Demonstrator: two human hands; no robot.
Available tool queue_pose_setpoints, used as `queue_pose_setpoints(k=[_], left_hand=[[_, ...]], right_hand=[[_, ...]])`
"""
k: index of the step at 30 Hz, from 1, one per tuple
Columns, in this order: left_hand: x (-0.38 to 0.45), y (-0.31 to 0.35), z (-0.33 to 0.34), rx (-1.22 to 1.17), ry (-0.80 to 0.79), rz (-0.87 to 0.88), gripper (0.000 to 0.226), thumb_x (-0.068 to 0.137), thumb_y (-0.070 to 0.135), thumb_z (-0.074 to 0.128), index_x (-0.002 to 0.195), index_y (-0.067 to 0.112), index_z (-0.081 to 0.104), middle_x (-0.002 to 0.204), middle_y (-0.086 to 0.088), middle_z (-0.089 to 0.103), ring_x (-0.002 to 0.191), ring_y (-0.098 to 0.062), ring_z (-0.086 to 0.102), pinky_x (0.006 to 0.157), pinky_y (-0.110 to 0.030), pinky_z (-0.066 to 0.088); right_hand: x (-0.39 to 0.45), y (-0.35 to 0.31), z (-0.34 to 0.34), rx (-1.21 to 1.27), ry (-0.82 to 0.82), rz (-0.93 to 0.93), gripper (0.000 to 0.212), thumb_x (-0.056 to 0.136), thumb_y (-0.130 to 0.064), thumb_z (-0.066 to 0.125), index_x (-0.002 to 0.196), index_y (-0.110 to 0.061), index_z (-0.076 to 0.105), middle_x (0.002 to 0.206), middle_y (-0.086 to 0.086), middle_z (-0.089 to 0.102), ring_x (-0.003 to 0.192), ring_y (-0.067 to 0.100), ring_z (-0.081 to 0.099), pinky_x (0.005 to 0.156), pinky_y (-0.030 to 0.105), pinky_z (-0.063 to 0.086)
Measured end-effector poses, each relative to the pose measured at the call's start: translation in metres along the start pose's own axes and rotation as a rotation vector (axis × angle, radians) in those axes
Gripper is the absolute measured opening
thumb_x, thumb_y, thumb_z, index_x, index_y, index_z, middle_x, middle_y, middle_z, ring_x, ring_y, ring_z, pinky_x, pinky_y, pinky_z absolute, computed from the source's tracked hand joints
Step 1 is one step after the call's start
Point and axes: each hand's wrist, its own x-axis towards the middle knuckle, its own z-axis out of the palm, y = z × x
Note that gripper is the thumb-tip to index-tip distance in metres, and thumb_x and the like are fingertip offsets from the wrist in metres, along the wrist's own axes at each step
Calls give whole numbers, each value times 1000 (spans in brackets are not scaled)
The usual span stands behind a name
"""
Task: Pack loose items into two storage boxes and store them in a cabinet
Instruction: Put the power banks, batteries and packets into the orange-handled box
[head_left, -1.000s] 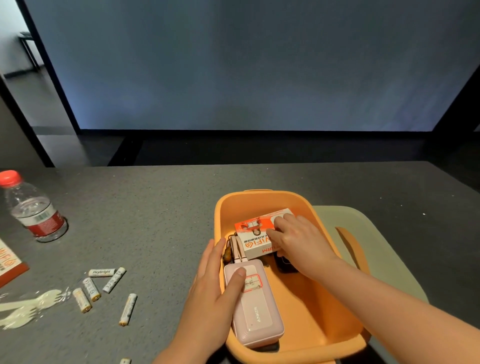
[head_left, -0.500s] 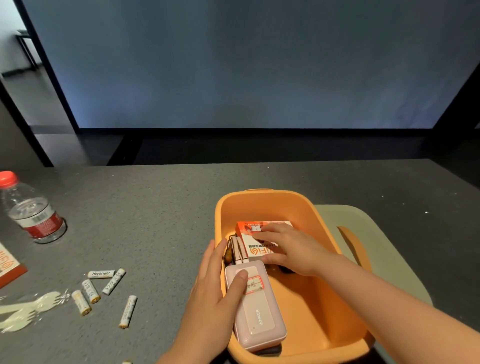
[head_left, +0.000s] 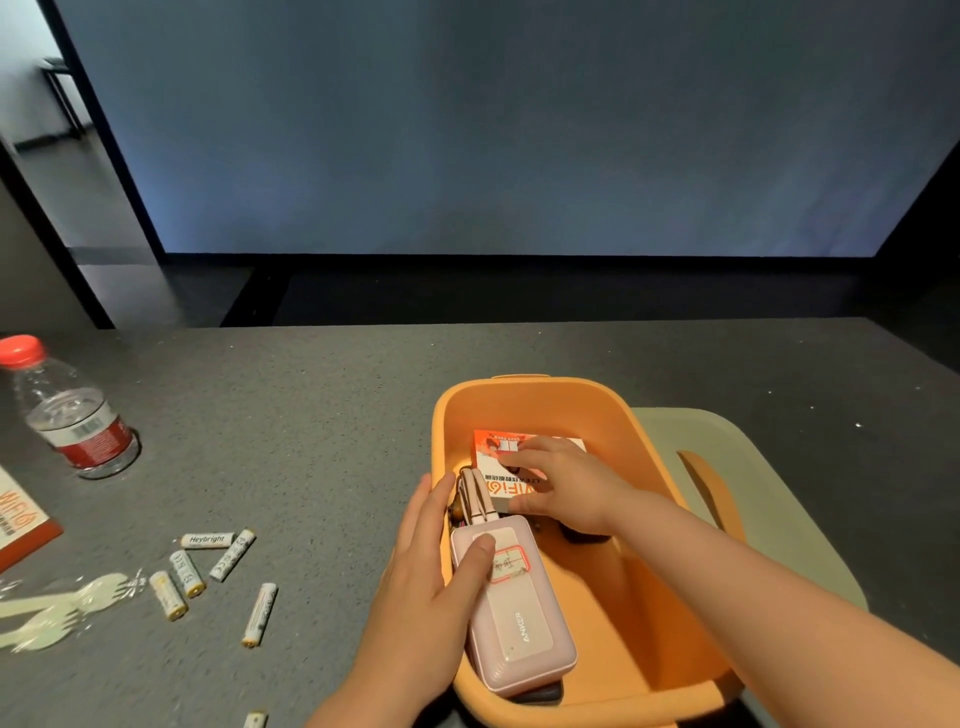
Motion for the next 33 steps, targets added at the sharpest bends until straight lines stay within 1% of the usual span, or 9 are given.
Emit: queue_pose_setpoints(k=[7,11,14,17,21,24,27,30,33], left_hand=[[-7,1,-21,6,70,-14,53,89,40,57,137,45,35,147,30,24,130,10,30,105,-25,28],[-24,-6,-50,9,256,-28,31,90,34,59,118,45,49,133,21,44,119,4,45,102,-24,35],[-48,-23,-80,84,388,-54,27,86,34,59,109,46,51,129,21,48,120,0,47,102,-25,37],[-81,-44,-111,157,474,-121,30,89,30,60,117,38,55,128,21,48,119,2,46,101,-23,38],[-124,-73,-143,257,534,-194,28,86,22,64,109,37,58,115,27,51,108,14,45,86,0,31],[-142,-91,-151,334,457,-243,31,81,22,68,102,42,57,108,30,51,103,16,47,88,-1,33],[-141,-97,-144,437,325,-223,38,77,27,68,112,39,59,111,35,45,112,9,43,100,-13,32],[-128,-99,-135,504,117,-170,56,74,36,68,127,40,49,133,29,39,128,4,33,100,-8,18],[-117,-106,-137,595,-84,-108,80,71,42,70,141,43,31,146,28,24,135,4,18,102,-11,6]], right_hand=[[-39,-34,-18,307,241,-18,44,89,-28,65,131,-35,54,130,-13,52,112,5,51,88,21,40],[-51,-98,-19,365,336,-150,38,85,-22,66,121,-33,61,117,-13,61,99,4,57,89,27,46],[-58,-156,-4,414,307,-266,36,83,-25,67,117,-37,61,110,-21,59,94,-4,56,82,21,45],[-64,-203,27,478,234,-327,33,83,-27,66,113,-41,60,105,-26,57,93,-6,55,79,18,45],[-58,-230,77,467,138,-279,32,84,-24,66,112,-39,62,104,-23,57,95,-1,56,77,20,45],[-42,-233,101,432,131,-212,34,83,-21,65,112,-37,62,105,-21,56,103,6,57,80,24,44],[-21,-233,113,323,146,-164,41,82,-22,63,122,-34,58,120,-14,57,118,12,49,85,28,42],[-2,-233,123,219,62,-127,55,80,-26,66,133,-31,50,133,-9,51,127,16,40,95,29,38],[9,-229,132,200,31,-124,59,76,-30,70,132,-30,51,131,-8,52,124,17,41,96,30,39]])
